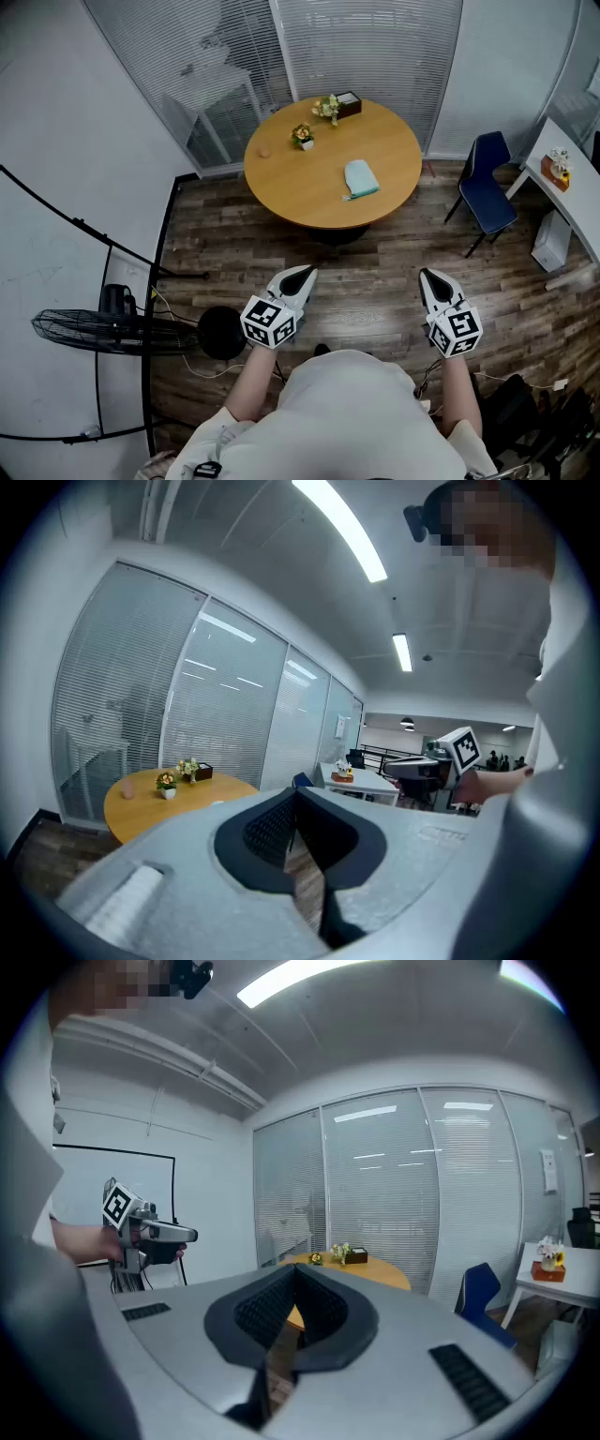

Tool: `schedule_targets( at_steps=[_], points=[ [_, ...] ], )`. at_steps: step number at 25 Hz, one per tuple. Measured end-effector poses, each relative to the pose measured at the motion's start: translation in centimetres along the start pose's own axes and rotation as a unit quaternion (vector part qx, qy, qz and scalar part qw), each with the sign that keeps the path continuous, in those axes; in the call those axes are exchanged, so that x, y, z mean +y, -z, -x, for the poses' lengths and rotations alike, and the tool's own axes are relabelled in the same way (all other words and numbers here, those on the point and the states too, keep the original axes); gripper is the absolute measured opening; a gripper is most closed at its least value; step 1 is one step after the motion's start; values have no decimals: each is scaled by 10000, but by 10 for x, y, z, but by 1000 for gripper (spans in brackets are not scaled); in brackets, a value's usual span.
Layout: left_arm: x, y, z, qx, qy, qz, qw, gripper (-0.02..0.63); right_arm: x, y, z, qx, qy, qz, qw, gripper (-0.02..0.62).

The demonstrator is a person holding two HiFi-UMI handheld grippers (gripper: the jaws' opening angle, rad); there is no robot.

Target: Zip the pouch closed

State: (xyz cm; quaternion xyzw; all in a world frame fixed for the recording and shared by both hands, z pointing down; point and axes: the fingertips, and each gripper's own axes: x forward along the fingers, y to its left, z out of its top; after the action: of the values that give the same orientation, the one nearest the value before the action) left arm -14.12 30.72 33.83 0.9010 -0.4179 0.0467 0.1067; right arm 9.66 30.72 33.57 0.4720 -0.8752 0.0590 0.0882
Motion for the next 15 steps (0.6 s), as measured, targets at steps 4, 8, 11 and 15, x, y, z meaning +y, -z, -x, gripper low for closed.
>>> schedule_targets(
  at_steps=[4,8,11,15],
  points=[
    [2,0,0,1,8,1,10000,18,2,0,-2,9,5,-6,10000,3],
    [5,0,-1,12,15,8,10000,18,4,-1,-7,22,-9,22,10000,3],
    [7,0,-2,20,14,20,10000,18,4,-2,-9,16,-9,30,10000,3],
    [9,0,-4,41,31,26,10000,18,2,-4,-11,-9,35,-33,10000,4]
  ],
)
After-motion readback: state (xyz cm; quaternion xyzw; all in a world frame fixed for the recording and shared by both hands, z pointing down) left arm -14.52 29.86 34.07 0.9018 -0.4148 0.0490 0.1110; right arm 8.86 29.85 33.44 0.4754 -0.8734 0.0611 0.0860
